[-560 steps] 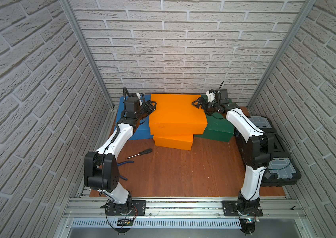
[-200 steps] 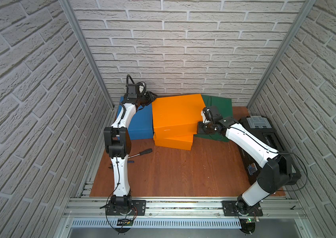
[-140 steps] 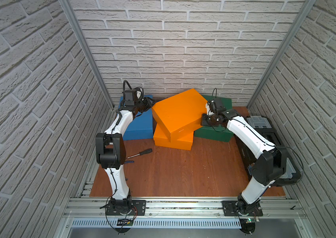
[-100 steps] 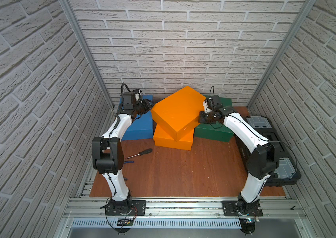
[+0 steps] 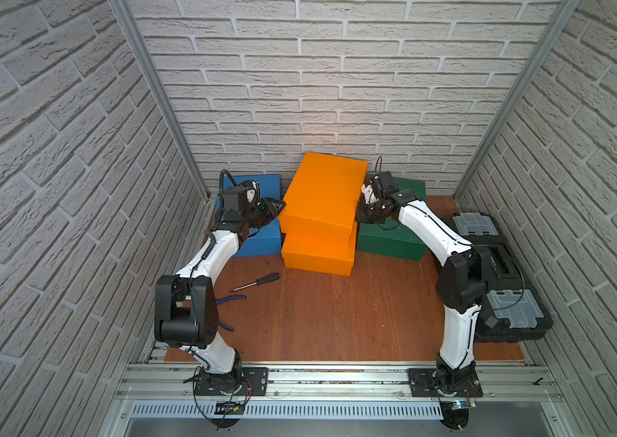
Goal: Stack the shoeboxes
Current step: Adjust the shoebox.
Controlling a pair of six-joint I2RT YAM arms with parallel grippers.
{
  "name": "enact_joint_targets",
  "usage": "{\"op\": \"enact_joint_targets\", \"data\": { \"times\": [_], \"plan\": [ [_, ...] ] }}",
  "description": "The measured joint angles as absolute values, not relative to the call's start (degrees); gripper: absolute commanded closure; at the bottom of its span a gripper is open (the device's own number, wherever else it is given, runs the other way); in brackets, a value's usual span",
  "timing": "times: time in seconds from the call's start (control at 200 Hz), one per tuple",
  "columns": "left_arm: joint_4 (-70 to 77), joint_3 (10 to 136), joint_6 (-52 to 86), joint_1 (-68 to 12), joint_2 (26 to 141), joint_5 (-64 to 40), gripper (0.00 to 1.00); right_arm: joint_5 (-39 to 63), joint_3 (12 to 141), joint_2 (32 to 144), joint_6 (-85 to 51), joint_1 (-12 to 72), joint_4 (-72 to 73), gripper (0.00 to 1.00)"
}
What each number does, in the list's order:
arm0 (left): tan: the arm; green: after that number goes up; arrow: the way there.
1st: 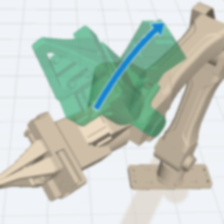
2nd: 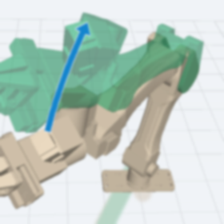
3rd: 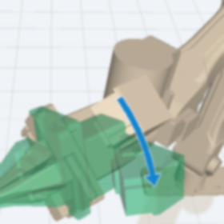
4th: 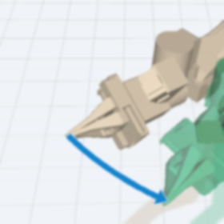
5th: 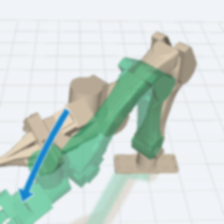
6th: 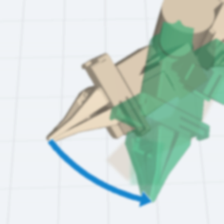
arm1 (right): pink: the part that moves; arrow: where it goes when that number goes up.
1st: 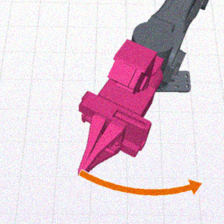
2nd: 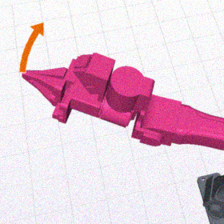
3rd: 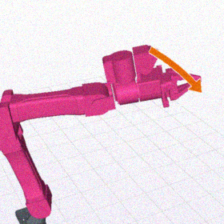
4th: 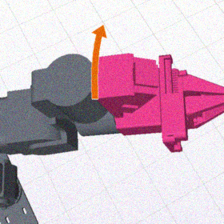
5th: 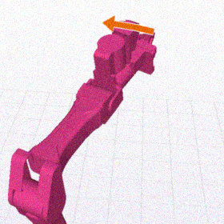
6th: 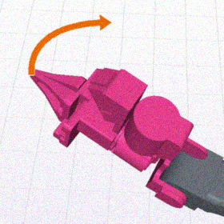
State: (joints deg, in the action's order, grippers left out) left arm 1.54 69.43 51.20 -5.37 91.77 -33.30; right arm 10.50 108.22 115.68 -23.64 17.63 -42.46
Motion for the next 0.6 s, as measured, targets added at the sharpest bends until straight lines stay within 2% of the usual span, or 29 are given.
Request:
{"op": "enact_joint_targets", "data": {
  "times": [0.6],
  "plan": [
    [-1.0, 61.5, 51.1, -8.2, 82.4, -31.3, 0.64, 14.3, 93.8, 104.8, -26.4, 17.3, -37.8, 0.97]
  ]
}}
